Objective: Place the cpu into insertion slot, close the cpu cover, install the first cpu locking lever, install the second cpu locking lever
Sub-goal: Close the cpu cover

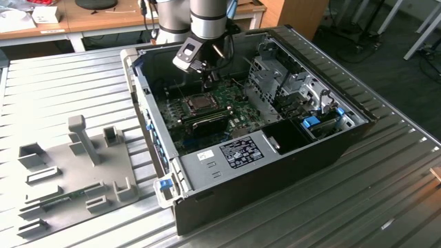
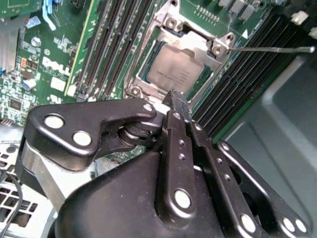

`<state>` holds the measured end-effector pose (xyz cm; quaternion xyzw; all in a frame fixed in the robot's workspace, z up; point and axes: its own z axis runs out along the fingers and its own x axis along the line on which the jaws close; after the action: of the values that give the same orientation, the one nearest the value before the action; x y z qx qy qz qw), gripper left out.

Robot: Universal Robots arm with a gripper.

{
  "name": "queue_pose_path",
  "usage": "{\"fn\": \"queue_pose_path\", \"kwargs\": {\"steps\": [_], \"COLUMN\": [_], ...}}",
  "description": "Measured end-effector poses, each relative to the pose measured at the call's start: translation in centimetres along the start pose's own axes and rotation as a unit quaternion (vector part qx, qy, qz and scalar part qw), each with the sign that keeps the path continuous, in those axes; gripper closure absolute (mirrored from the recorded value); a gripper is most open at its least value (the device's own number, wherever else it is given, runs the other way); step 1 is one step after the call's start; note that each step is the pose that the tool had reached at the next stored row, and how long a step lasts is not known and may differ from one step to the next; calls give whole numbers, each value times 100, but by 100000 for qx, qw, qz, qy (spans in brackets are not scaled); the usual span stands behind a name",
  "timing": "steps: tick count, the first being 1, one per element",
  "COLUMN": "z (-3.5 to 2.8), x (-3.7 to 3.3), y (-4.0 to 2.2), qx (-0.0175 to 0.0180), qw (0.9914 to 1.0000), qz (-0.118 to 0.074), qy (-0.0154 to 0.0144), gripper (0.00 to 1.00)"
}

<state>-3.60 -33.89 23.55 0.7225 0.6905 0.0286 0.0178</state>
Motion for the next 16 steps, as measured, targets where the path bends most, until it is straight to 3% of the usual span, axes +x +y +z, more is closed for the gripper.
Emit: {"fn": "queue_pose_path", "kwargs": {"steps": [11, 16], "z": [0, 0], "x": [-1, -1], "y": [-11, -14], "qx": [5, 56], "qw": [100000, 99952], "qz": [-220, -3105], "qy": [-12, 174], "gripper": [90, 90]}}
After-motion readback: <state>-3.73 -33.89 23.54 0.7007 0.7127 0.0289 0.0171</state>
